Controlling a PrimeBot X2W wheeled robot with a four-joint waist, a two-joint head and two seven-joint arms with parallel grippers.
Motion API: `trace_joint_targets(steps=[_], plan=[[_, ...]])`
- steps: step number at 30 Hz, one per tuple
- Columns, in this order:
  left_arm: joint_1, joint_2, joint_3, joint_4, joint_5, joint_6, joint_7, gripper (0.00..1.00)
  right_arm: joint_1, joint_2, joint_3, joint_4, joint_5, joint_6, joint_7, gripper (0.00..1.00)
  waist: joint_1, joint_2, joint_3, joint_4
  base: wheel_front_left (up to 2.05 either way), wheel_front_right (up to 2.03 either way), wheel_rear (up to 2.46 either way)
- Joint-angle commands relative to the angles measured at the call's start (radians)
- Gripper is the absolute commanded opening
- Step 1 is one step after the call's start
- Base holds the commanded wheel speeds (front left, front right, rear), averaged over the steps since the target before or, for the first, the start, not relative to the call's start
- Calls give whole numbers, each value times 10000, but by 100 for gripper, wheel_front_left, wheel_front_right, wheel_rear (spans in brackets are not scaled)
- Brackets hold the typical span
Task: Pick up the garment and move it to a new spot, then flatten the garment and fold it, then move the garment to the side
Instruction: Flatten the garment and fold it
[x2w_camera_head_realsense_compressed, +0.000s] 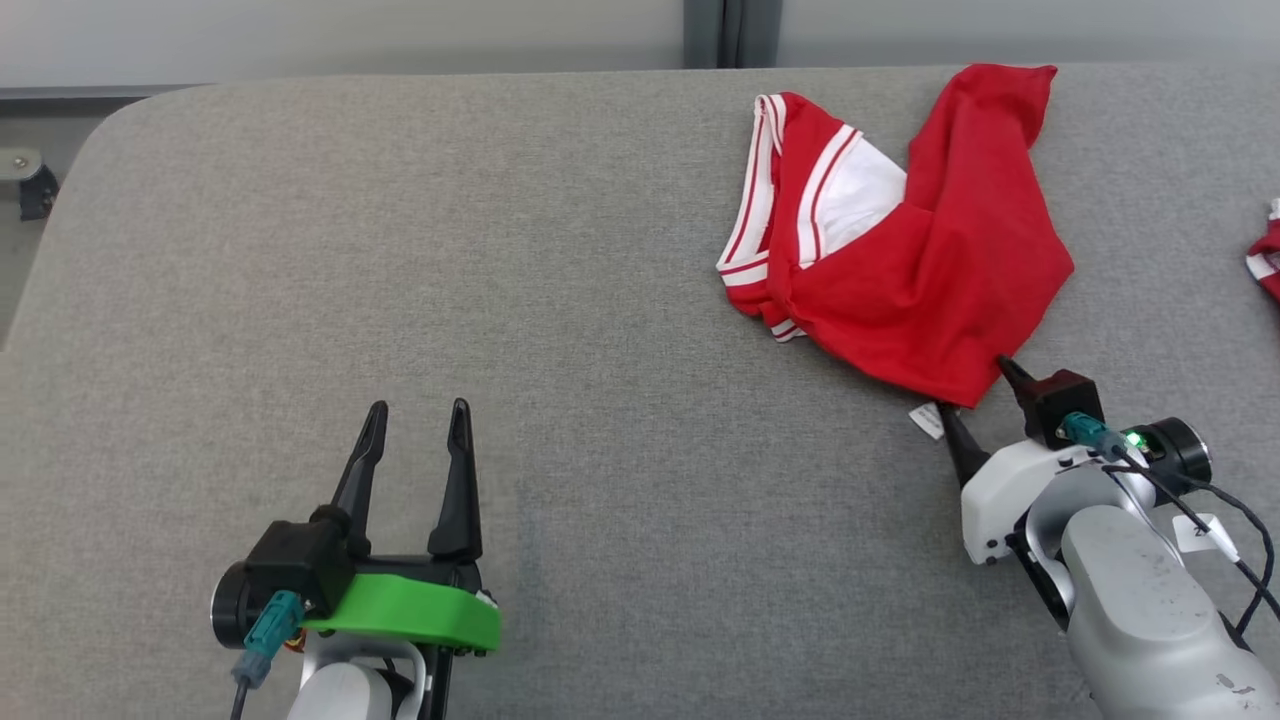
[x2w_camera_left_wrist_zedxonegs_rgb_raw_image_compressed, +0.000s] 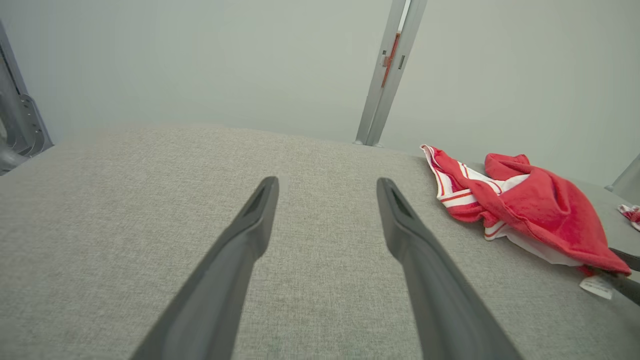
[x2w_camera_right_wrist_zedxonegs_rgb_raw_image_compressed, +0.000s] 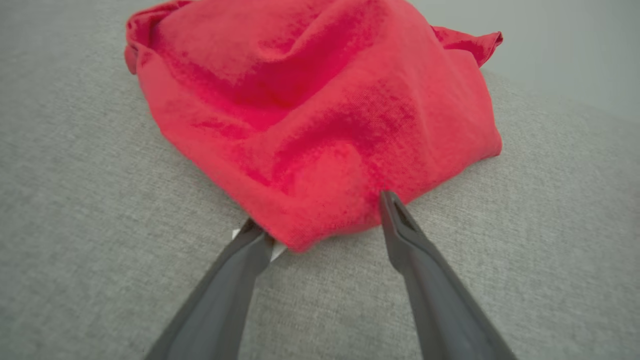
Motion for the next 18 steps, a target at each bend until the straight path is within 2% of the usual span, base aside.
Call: trace_joint_targets(steps=[1,2,10,14,18], plan=[[-100,30,68,-21,-70,37,4,100,-102,84,-230,86,-216,-18,-49,16,0,-1,62,215,0,0,0],[-76,30,93,-21,-72,37,4,100,-111,102,-412,120,-304,-19,-60,0,0,-1,48,230,0,0,0],[162,30,157,-32,-129,69,4,100,-29,-95,-1627,-691,-1027,-19,-86,0,0,-1,-217,-113,0,0,0],[245,30,153,-9,-113,87,4,100,166,-470,-1945,-1608,-1617,-19,-68,0,0,-1,-366,-409,0,0,0],[353,30,155,1,-121,83,4,100,392,-1054,-2234,-2883,-2186,-19,452,0,0,-1,-500,-643,0,0,0]])
